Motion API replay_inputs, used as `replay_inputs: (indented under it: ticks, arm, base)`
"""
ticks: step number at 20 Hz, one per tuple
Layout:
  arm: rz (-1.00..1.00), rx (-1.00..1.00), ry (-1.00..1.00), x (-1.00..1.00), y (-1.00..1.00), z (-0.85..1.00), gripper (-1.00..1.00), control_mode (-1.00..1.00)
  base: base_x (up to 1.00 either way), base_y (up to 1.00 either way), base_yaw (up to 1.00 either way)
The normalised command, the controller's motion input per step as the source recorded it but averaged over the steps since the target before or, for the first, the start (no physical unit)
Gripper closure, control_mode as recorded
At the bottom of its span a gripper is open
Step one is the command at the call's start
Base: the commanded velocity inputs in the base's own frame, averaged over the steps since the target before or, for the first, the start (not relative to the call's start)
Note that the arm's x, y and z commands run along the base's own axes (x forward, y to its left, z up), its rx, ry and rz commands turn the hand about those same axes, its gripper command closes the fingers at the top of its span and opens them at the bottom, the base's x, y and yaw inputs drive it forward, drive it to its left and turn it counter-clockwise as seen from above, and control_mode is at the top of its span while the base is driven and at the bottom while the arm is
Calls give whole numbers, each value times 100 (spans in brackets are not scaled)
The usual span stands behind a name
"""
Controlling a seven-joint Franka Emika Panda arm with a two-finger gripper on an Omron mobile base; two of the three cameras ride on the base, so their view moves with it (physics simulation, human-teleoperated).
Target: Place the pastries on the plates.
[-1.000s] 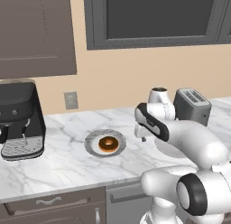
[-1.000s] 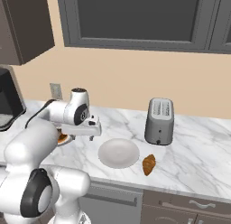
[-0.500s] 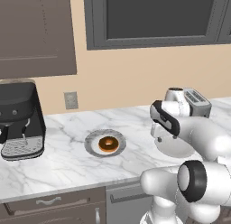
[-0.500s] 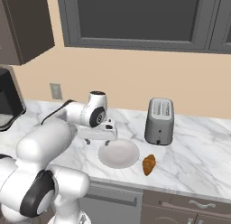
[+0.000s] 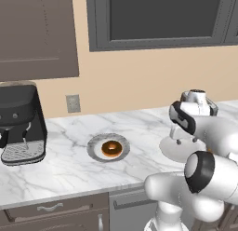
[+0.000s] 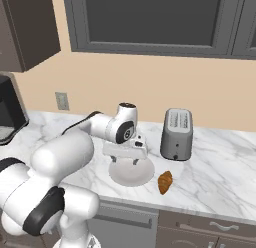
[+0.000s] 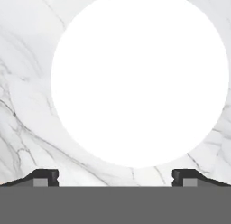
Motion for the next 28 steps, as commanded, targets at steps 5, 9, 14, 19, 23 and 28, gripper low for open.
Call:
replay_inputs:
  ticks: [5, 9, 14, 19, 23, 28]
  arm:
    - [-11, 0, 1, -6, -60, 0, -100, -100]
    - [-11, 0, 6, 0, -52, 0, -100, -100]
    - [-12, 0, 8, 0, -26, 0, -100, -100]
    - [-10, 0, 5, 0, -17, 0, -100, -100]
    - [-6, 0, 0, 0, -29, -1, -100, -100]
    - [-1, -3, 0, -1, -30, 0, -100, -100]
  base:
    - [0, 0, 0]
    - [0, 0, 0]
    - [0, 0, 0]
    - [0, 0, 0]
    - [0, 0, 0]
    - [0, 0, 0]
